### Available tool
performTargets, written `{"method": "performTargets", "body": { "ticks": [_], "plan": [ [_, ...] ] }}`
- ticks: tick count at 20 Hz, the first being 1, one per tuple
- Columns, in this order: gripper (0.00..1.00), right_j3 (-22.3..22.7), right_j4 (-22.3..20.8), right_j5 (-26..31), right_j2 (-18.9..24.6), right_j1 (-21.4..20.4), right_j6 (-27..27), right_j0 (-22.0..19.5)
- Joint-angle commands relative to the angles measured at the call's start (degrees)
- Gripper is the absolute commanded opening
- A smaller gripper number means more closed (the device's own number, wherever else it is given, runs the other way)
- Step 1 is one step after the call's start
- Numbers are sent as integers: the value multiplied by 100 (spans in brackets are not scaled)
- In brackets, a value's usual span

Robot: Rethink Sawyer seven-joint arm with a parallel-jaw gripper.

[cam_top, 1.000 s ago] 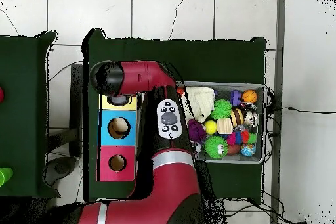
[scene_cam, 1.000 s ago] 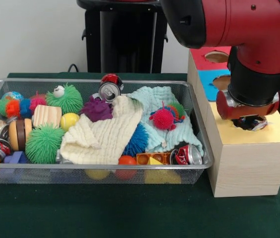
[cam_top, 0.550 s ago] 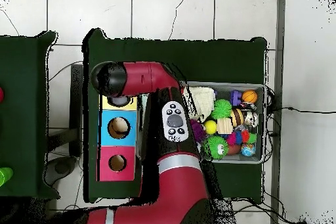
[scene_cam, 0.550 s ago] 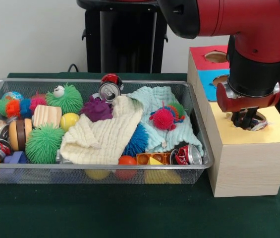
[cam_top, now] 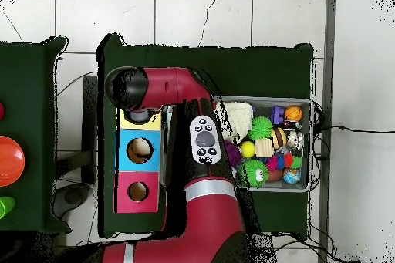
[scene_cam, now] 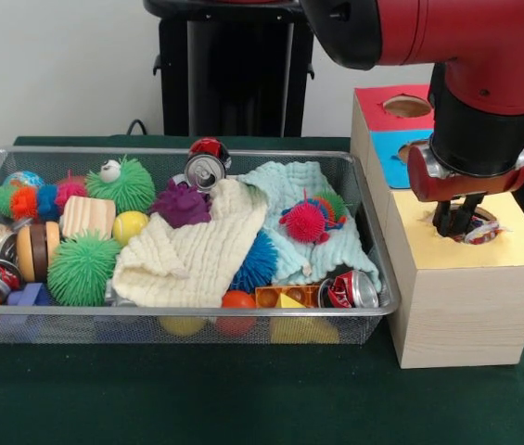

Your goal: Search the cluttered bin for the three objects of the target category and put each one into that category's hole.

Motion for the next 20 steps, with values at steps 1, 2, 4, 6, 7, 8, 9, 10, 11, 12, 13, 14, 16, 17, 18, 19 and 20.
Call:
{"method": "performTargets", "body": {
  "ticks": [1, 2, 4, 6, 7, 8, 9, 10, 11, 12, 13, 14, 16, 17, 18, 19, 20],
  "plan": [
    [100, 577, -958, 450, -608, 114, -219, -317],
    [100, 611, -948, 344, -608, 98, -169, -308],
    [100, 706, -930, 38, -622, 65, -4, -276],
    [100, 1015, -908, -567, -632, -104, 234, -244],
    [100, 1204, -896, -930, -629, -208, 356, -236],
    [100, 1366, -891, -1180, -625, -302, 422, -226],
    [100, 1480, -893, -1369, -634, -378, 484, -201],
    [100, 1560, -891, -1498, -652, -426, 535, -172],
    [100, 1615, -880, -1620, -677, -474, 606, -138],
    [100, 1624, -883, -1656, -709, -499, 631, -105],
    [100, 1640, -867, -1708, -739, -529, 685, -69],
    [100, 1658, -868, -1780, -772, -553, 714, -61],
    [100, 1681, -863, -1938, -863, -573, 813, -29],
    [100, 1712, -860, -1974, -897, -600, 814, -5],
    [100, 1742, -855, -2067, -918, -611, 810, -11],
    [100, 1817, -831, -2141, -919, -669, 783, -18],
    [100, 1917, -818, -2243, -922, -722, 752, -44]
  ]
}}
